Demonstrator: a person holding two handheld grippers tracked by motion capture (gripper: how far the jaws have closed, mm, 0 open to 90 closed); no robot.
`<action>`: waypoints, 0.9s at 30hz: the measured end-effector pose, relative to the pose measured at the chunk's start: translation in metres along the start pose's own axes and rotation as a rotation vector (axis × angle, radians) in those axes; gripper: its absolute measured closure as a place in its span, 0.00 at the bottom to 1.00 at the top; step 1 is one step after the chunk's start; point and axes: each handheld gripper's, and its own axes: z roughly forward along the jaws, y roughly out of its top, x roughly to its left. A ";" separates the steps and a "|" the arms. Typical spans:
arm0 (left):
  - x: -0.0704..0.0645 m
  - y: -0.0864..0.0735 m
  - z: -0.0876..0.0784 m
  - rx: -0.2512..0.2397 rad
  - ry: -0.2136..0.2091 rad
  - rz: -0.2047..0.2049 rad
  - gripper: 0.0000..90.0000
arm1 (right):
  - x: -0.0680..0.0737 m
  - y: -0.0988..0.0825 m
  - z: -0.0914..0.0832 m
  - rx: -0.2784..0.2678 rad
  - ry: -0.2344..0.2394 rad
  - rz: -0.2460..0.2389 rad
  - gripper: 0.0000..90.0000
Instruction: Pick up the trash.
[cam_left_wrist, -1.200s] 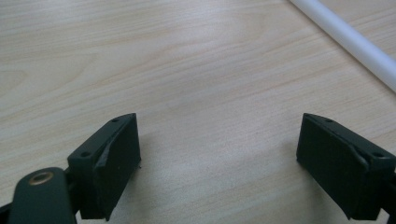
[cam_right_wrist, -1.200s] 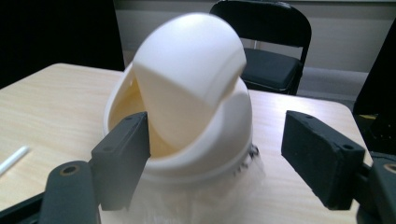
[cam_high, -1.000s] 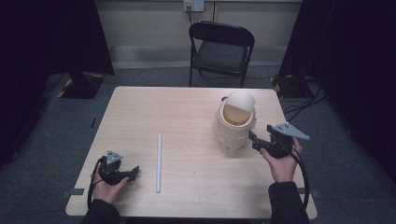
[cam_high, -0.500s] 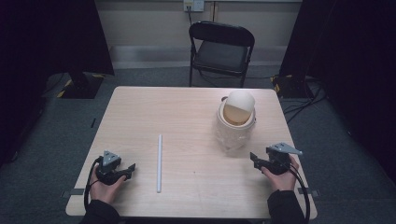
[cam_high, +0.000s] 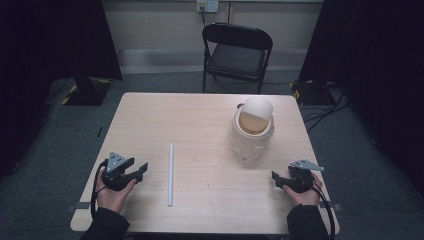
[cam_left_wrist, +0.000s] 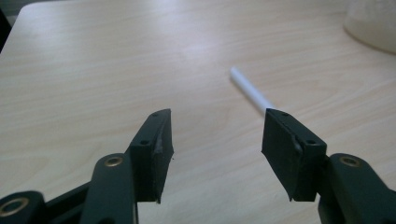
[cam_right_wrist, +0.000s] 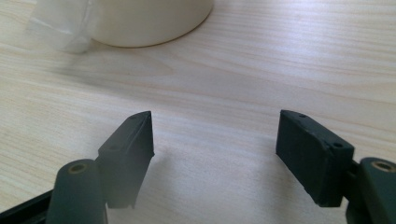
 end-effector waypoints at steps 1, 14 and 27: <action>-0.002 0.003 0.001 -0.007 -0.006 -0.006 0.48 | 0.000 0.000 0.000 -0.001 0.000 0.000 0.30; -0.023 0.036 0.016 -0.046 -0.071 0.012 0.50 | -0.003 -0.002 0.000 0.038 -0.023 -0.006 0.30; -0.047 0.026 0.055 0.082 -0.083 0.044 0.54 | -0.002 -0.001 0.001 0.045 -0.042 -0.032 0.30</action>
